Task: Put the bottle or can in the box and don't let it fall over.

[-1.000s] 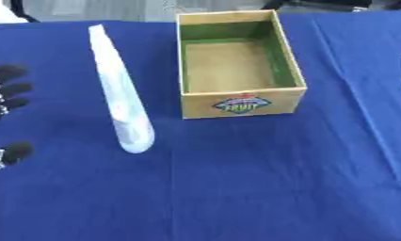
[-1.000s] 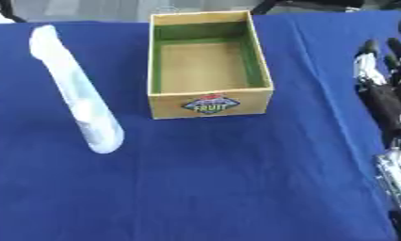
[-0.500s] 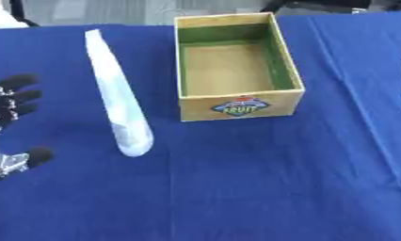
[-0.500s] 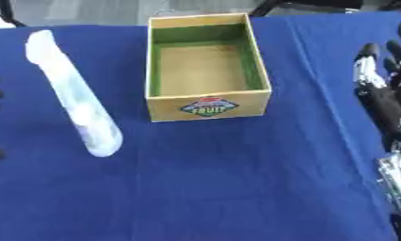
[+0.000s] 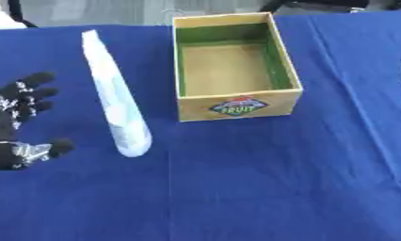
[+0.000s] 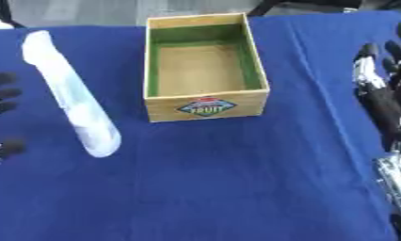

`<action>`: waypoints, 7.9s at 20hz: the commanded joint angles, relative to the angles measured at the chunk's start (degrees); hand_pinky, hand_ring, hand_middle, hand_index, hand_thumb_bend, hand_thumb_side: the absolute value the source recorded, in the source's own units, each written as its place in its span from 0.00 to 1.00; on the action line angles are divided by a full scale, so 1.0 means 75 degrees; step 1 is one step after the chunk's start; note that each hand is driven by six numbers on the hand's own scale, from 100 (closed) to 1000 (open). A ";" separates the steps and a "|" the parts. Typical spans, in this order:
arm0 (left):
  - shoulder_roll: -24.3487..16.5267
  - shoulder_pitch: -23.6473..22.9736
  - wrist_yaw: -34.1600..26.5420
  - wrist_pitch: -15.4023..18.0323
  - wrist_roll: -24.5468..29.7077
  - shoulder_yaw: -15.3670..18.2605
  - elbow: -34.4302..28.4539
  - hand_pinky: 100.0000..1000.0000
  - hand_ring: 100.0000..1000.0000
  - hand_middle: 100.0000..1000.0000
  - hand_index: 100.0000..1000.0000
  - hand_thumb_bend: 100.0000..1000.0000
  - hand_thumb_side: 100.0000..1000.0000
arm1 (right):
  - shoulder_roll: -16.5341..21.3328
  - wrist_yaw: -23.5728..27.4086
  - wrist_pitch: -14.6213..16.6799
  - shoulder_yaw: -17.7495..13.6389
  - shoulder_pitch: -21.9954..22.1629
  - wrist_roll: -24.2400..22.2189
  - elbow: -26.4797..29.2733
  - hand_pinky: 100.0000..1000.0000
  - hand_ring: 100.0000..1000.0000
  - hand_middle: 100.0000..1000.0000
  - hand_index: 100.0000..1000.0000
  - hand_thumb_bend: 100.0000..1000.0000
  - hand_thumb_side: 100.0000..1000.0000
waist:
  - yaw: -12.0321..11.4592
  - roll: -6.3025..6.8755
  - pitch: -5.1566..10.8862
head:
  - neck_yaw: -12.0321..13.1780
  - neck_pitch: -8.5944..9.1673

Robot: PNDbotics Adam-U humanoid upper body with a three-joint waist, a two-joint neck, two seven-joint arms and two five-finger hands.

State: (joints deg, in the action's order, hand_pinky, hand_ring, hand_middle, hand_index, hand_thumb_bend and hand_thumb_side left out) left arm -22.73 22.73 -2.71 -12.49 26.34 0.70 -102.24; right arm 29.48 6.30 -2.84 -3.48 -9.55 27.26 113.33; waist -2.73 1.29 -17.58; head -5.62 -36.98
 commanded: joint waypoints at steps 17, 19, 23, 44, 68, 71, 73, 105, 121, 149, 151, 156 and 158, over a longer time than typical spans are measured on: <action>0.0310 0.0909 0.0594 -0.0149 -0.0118 -0.0488 0.0876 1.00 1.00 1.00 0.98 0.70 0.08 | 0.0106 0.0112 0.0161 -0.0130 -0.0148 -0.0018 0.0168 1.00 1.00 1.00 0.97 0.00 0.41 | 0.0128 -0.0111 0.0133 | -0.0152 0.0028; 0.0370 0.0985 0.0696 -0.0142 -0.0223 -0.0516 0.0954 1.00 1.00 1.00 0.98 0.70 0.08 | 0.0091 0.0108 0.0168 -0.0120 -0.0141 -0.0031 0.0168 1.00 1.00 1.00 0.97 0.00 0.41 | 0.0136 -0.0125 0.0123 | -0.0113 0.0031; 0.0486 0.1169 0.0700 -0.0224 -0.0296 -0.0611 0.1171 1.00 1.00 1.00 0.98 0.71 0.09 | 0.0049 0.0134 0.0173 -0.0072 -0.0133 -0.0093 0.0168 1.00 1.00 1.00 0.97 0.00 0.41 | 0.0147 -0.0150 0.0098 | -0.0012 0.0024; 0.0739 0.1618 0.0914 -0.0108 -0.0030 -0.0910 0.1764 1.00 1.00 1.00 0.97 0.71 0.08 | 0.0018 0.0166 0.0154 -0.0043 -0.0197 -0.0154 0.0168 1.00 1.00 1.00 0.97 0.00 0.41 | 0.0260 -0.0157 0.0036 | 0.0118 0.0047; 0.0986 0.1793 0.0909 0.0295 0.0313 -0.1152 0.2270 1.00 1.00 1.00 0.77 0.47 0.00 | -0.0004 0.0363 0.0159 -0.0037 -0.0272 0.0062 0.0168 1.00 0.99 1.00 0.97 0.00 0.41 | 0.0308 -0.0169 0.0032 | 0.0237 0.0074; 0.0992 0.1801 0.0777 0.0318 0.0294 -0.1154 0.2307 1.00 1.00 1.00 0.72 0.30 0.00 | -0.0004 0.0370 0.0151 -0.0033 -0.0277 0.0060 0.0168 1.00 0.99 1.00 0.97 0.00 0.41 | 0.0305 -0.0167 0.0033 | 0.0234 0.0081; 0.0994 0.1801 0.0684 0.0307 0.0254 -0.1159 0.2327 1.00 1.00 1.00 0.68 0.20 0.00 | -0.0005 0.0375 0.0149 -0.0039 -0.0283 0.0070 0.0168 1.00 0.99 1.00 0.96 0.00 0.41 | 0.0307 -0.0165 0.0034 | 0.0229 0.0084; 0.0629 0.2503 -0.0246 0.0083 -0.0939 -0.0987 0.1070 1.00 1.00 1.00 0.29 0.00 0.18 | 0.0016 0.0514 0.0121 -0.0060 -0.0313 0.0222 0.0168 1.00 0.99 1.00 0.96 0.00 0.41 | 0.0383 -0.0116 0.0061 | 0.0194 0.0097; 0.0674 0.4557 -0.0485 -0.0039 -0.2347 -0.0730 0.2087 1.00 1.00 1.00 0.29 0.00 0.24 | -0.0091 0.1009 0.0209 -0.0113 -0.1154 0.0413 0.0168 1.00 1.00 1.00 0.96 0.00 0.41 | 0.1357 0.0049 -0.0274 | 0.0871 0.0655; 0.1291 0.5328 0.0371 0.0484 -0.3443 -0.0886 0.4319 1.00 1.00 1.00 0.65 0.19 0.00 | -0.0280 0.1256 0.0160 -0.0094 -0.2201 0.0695 0.0168 1.00 1.00 1.00 0.96 0.00 0.41 | 0.2390 0.0395 -0.0655 | 0.1334 0.1004; 0.1275 0.5285 0.0598 0.0579 -0.3050 -0.0953 0.4324 1.00 1.00 1.00 0.75 0.35 0.01 | -0.0270 0.1276 0.0157 -0.0093 -0.2177 0.0684 0.0168 1.00 1.00 1.00 0.96 0.00 0.41 | 0.2357 0.0392 -0.0639 | 0.1333 0.0989; 0.1226 0.5140 0.1234 0.0716 -0.2278 -0.0883 0.4327 1.00 1.00 1.00 0.86 0.49 0.12 | -0.0209 0.1300 0.0145 -0.0104 -0.2066 0.0681 0.0168 1.00 1.00 1.00 0.96 0.00 0.41 | 0.2224 0.0386 -0.0552 | 0.1293 0.0862; 0.1210 0.5091 0.1364 0.0707 -0.2184 -0.0832 0.4333 1.00 1.00 1.00 0.85 0.48 0.12 | -0.0179 0.1296 0.0145 -0.0112 -0.2016 0.0686 0.0168 1.00 1.00 1.00 0.96 0.00 0.41 | 0.2165 0.0379 -0.0509 | 0.1273 0.0814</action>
State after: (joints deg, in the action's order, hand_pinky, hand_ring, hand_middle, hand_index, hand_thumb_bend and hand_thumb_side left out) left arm -12.61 60.07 6.65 -7.31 9.17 -6.10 -69.20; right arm 26.48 15.92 -1.78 -3.84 -24.38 32.52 113.33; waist 13.41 4.56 -23.16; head 4.06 -30.70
